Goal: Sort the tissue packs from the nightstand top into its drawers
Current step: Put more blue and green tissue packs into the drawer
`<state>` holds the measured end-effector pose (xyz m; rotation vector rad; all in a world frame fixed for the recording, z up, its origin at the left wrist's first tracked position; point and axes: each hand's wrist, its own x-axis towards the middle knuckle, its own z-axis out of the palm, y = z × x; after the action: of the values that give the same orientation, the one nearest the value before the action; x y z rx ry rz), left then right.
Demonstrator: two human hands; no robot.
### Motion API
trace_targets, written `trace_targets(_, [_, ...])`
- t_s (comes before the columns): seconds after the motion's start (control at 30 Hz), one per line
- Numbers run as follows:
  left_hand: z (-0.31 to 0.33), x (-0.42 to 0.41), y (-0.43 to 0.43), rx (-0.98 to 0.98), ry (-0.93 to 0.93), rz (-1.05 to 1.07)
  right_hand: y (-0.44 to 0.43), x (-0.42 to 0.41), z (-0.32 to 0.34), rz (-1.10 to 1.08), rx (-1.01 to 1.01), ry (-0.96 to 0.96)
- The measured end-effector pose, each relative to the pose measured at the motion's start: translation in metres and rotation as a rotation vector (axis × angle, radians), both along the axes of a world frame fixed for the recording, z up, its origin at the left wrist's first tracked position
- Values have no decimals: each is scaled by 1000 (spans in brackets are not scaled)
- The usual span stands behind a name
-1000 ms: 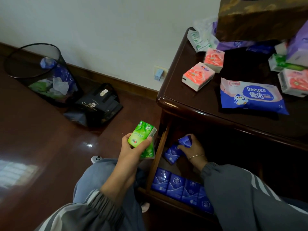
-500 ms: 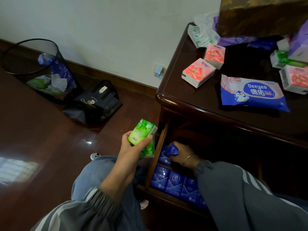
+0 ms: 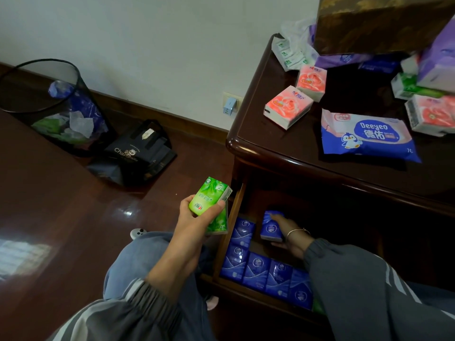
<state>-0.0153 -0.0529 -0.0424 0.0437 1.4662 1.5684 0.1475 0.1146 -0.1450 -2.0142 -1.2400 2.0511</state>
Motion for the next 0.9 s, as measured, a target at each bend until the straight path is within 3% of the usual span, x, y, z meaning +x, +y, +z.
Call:
trace_targets(0.17, [-3, 0, 1, -1, 9, -21, -6, 5, -8, 1, 113, 62])
trace_targets(0.23, [-4, 0, 2, -3, 11, -18, -14, 2, -8, 177, 184, -10])
trace_targets(0.33, [-5, 1, 2, -6, 8, -22, -14, 4, -11, 517, 434, -320])
trace_targets(0.4, [-6, 1, 2, -9, 5, -19, -9, 8, -7, 572, 553, -324])
trace_targets(0.5, [-6, 1, 2, 6, -2, -20, -4, 14, -8, 825, 583, -214])
trace_targets(0.73, [-6, 3, 4, 7, -6, -30, 6, 12, -2, 1141, 550, -423])
trace_targets(0.8, [-7, 3, 4, 5, -13, -26, 13, 13, 2, 1090, 538, -449])
trace_targets(0.9, [-7, 2, 4, 1, -19, -30, 20, 24, 6, 632, 499, -392])
